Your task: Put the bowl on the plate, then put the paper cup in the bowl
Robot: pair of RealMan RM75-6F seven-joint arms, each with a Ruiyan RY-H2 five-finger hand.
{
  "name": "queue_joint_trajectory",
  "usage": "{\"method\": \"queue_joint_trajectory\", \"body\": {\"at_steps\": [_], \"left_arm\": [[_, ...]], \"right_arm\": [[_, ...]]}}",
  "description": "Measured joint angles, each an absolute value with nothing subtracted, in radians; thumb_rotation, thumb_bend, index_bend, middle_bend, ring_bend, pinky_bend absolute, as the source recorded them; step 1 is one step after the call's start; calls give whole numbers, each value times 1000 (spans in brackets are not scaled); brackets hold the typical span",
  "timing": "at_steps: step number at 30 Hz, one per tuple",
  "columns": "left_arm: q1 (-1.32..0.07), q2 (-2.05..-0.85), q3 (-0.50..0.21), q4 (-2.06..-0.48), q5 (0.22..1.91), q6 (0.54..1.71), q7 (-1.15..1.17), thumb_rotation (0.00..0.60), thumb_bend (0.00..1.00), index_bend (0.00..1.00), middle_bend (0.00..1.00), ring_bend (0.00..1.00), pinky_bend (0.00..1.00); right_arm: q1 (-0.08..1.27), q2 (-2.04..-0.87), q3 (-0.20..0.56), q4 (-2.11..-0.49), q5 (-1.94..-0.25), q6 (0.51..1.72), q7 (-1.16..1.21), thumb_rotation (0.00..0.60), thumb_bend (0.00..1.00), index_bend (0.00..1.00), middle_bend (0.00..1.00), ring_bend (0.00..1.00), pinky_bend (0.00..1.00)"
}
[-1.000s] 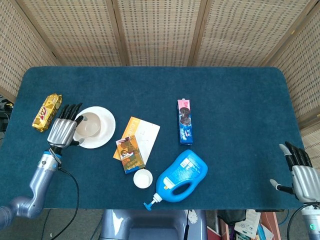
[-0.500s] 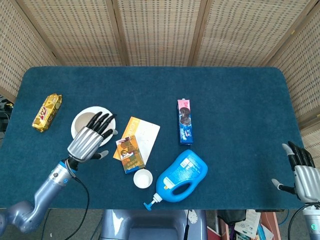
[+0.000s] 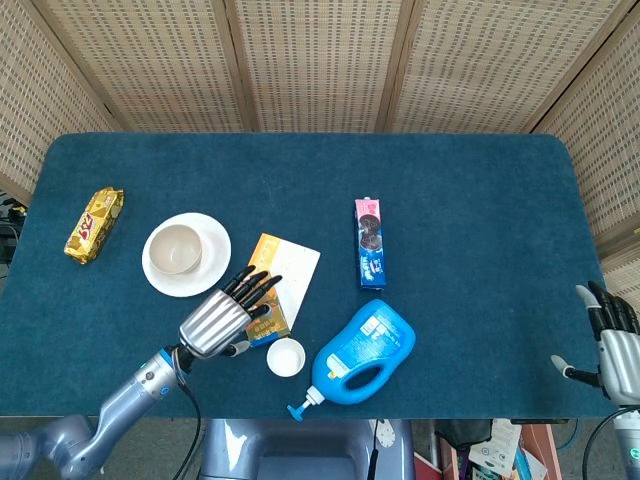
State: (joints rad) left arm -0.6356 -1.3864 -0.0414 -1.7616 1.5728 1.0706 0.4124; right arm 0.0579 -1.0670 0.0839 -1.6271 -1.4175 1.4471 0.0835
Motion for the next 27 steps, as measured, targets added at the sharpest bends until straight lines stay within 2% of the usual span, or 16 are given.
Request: {"method": "queue_joint_trajectory", "body": {"at_steps": [8, 27], "left_arm": [[-631, -1395, 7, -1773, 1602, 1052, 443, 600, 171, 408, 0, 0, 0], [-641, -1468, 27, -1732, 1576, 995, 490, 600, 229, 441, 0, 0, 0]], "right_arm": [[55, -1064, 87, -1624, -1413, 1446, 99, 600, 138, 0, 0, 0, 0], [52, -1060, 89, -1624, -1415, 1448, 110, 600, 138, 0, 0, 0, 0]]}}
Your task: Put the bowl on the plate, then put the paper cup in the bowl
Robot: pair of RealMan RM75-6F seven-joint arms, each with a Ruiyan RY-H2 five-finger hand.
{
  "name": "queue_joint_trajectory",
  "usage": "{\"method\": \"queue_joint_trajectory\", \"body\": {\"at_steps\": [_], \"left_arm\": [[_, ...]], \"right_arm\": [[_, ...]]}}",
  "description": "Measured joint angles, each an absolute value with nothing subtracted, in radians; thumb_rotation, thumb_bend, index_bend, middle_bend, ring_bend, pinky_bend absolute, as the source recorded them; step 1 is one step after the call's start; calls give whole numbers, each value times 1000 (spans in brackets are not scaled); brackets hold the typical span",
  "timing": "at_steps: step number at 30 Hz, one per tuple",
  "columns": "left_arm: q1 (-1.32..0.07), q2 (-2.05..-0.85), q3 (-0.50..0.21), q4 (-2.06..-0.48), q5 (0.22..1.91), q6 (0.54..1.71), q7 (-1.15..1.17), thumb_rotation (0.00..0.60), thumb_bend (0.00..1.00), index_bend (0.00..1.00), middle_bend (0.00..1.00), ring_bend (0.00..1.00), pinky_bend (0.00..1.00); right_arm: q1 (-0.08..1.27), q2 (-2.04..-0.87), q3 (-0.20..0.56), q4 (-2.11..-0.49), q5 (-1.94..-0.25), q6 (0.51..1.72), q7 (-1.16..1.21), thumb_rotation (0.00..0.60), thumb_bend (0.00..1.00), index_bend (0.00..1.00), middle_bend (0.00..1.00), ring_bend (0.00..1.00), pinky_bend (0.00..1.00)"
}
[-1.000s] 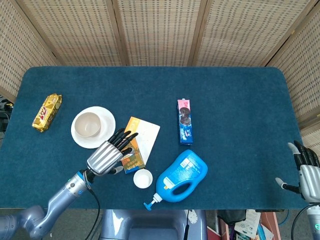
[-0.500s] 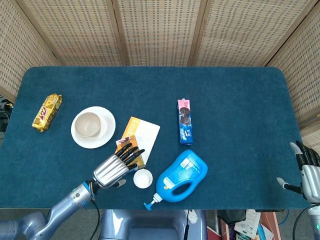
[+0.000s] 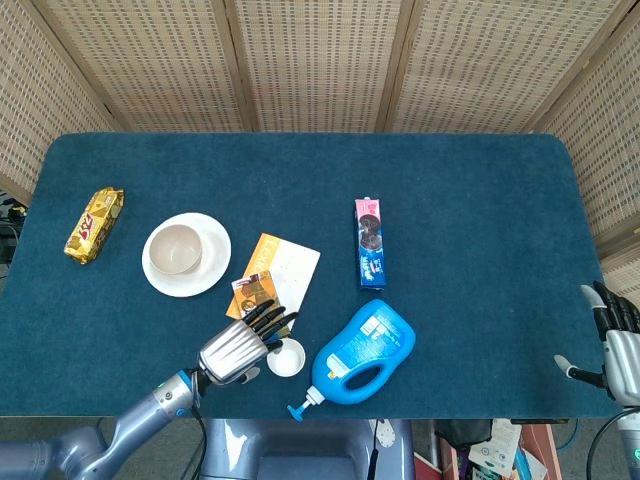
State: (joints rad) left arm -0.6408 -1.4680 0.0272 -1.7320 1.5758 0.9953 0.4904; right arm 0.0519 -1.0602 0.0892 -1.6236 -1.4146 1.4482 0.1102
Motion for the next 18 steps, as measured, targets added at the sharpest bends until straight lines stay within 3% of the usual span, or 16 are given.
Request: {"method": "queue_joint_trajectory", "body": {"at_steps": [10, 18], "left_arm": [[-647, -1545, 21, -1656, 1530, 966, 520, 600, 267, 509, 0, 0, 0], [-645, -1595, 11, -1603, 1519, 982, 499, 600, 365, 605, 0, 0, 0]], "right_arm": [[50, -1057, 90, -1619, -1418, 1451, 128, 600, 138, 0, 0, 0, 0], [48, -1056, 91, -1617, -1420, 1452, 137, 600, 138, 0, 0, 0, 0]]}}
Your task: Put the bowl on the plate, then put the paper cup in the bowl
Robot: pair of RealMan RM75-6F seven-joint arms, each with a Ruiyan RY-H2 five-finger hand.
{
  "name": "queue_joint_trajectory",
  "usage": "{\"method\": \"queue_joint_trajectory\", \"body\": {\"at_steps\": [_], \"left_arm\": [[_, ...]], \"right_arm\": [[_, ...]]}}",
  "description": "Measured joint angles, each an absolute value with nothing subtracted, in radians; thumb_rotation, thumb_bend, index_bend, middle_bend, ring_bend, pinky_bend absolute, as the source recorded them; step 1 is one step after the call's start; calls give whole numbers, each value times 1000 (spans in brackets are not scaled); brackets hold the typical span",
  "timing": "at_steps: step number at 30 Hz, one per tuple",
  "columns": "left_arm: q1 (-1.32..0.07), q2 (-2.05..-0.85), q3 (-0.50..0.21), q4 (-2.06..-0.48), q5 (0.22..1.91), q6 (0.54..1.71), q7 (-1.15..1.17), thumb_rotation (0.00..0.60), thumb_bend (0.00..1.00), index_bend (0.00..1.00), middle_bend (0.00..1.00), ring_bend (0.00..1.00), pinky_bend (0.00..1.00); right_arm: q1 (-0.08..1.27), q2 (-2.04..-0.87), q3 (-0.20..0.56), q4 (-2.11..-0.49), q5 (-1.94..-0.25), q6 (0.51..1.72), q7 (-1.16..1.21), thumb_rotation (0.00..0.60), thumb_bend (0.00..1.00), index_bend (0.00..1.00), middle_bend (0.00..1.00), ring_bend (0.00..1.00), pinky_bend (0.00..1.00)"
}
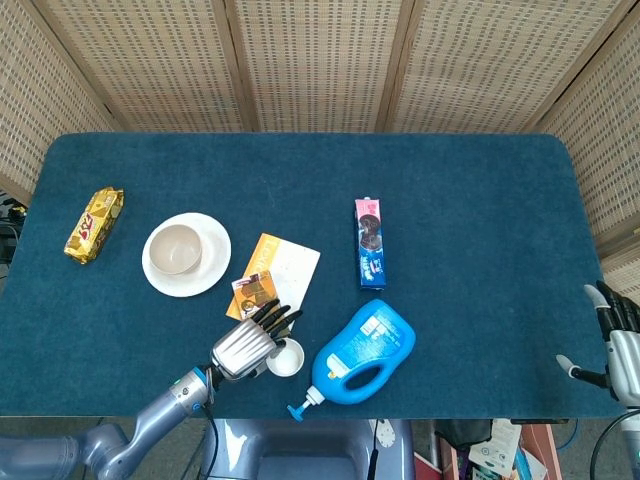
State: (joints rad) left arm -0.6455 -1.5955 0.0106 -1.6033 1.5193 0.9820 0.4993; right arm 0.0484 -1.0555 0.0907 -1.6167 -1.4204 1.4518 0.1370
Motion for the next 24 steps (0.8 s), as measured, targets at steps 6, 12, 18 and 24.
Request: {"method": "queue_joint_trajectory", "body": {"at_steps": [6, 12, 18, 24], "left_arm": [[-644, -1597, 9, -1601, 1522, 993, 489, 600, 408, 644, 0, 0, 0], [-645, -1574, 6, -1619, 1521, 1000, 486, 600, 408, 644, 0, 0, 0], [-650, -1500, -28, -1670, 1502, 1011, 479, 600, 408, 644, 0, 0, 0], [-651, -1389, -85, -1729, 1450, 1030, 468, 600, 409, 644, 0, 0, 0]], "right_arm": [[47, -1056, 90, -1616, -1424, 1454, 138, 600, 138, 0, 0, 0, 0], [46, -1055, 91, -1616, -1422, 1455, 138, 600, 138, 0, 0, 0, 0], [47, -1054, 91, -1617, -1423, 1454, 139, 600, 138, 0, 0, 0, 0], [47, -1055, 90, -1619, -1425, 1454, 135, 600, 138, 0, 0, 0, 0]]}}
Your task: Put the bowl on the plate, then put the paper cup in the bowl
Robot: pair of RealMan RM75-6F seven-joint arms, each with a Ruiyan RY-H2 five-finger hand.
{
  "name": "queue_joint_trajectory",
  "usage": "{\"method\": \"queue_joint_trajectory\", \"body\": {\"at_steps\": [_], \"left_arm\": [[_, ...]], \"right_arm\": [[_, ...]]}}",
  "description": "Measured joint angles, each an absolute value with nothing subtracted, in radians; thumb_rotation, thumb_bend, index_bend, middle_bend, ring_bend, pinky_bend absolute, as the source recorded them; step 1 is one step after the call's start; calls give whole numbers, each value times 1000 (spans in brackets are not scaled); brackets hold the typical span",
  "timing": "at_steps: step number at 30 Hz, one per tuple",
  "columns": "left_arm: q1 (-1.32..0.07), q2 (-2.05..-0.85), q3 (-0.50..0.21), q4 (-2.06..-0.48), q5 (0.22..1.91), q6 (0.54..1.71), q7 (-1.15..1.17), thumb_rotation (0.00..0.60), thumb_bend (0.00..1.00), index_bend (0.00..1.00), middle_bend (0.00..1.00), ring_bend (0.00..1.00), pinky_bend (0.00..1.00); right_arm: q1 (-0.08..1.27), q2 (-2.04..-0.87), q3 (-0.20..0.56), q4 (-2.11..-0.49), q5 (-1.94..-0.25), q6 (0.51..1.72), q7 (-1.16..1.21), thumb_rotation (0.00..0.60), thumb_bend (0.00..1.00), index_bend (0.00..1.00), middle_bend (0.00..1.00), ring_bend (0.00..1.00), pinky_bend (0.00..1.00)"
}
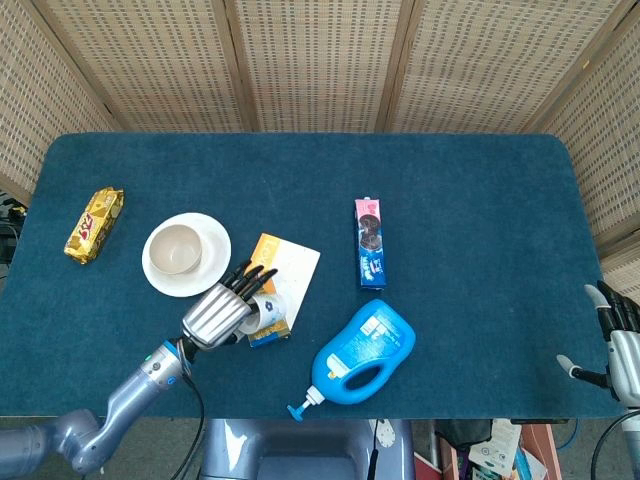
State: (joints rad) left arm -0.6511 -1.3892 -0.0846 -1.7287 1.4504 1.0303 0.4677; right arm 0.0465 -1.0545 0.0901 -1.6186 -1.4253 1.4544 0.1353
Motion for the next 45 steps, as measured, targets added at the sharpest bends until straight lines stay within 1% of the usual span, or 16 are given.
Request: {"method": "queue_joint_trajectory", "body": {"at_steps": [4, 8, 11, 15, 21, 28, 39, 45], "left_arm": [[-647, -1281, -131, -1765, 1360, 1036, 455, 600, 410, 644, 0, 0, 0], [-641, -1201, -165, -1775, 1242, 1032, 451, 600, 410, 644, 0, 0, 0], [-634, -1158, -177, -1757, 1152, 1021, 453, 600, 410, 644, 0, 0, 0], [-626, -1134, -174, -1691, 1073, 995, 448, 600, 410, 644, 0, 0, 0], [-620, -1140, -154, -1583, 1010, 953, 432, 600, 410, 644, 0, 0, 0], [-626, -1202, -139, -1483, 978, 916, 392, 600, 410, 644, 0, 0, 0], [-650, -1254, -140, -1444, 984, 910, 386, 600, 410, 644, 0, 0, 0], [-683, -1288, -150, -1418, 931, 884, 418, 600, 411, 644, 0, 0, 0]], "right_arm": [[47, -1055, 89, -1622, -1429, 1455, 128, 600, 138, 0, 0, 0, 0], [48, -1056, 88, -1624, -1431, 1455, 121, 600, 138, 0, 0, 0, 0], [48, -1058, 87, -1624, -1430, 1455, 116, 600, 138, 0, 0, 0, 0], [50, -1060, 85, -1627, -1433, 1451, 105, 600, 138, 0, 0, 0, 0], [51, -1063, 85, -1629, -1431, 1449, 98, 600, 138, 0, 0, 0, 0], [53, -1065, 84, -1630, -1433, 1449, 93, 600, 138, 0, 0, 0, 0], [52, -1064, 85, -1624, -1431, 1448, 102, 600, 138, 0, 0, 0, 0], [52, -1063, 85, -1622, -1428, 1447, 105, 600, 138, 0, 0, 0, 0]]}}
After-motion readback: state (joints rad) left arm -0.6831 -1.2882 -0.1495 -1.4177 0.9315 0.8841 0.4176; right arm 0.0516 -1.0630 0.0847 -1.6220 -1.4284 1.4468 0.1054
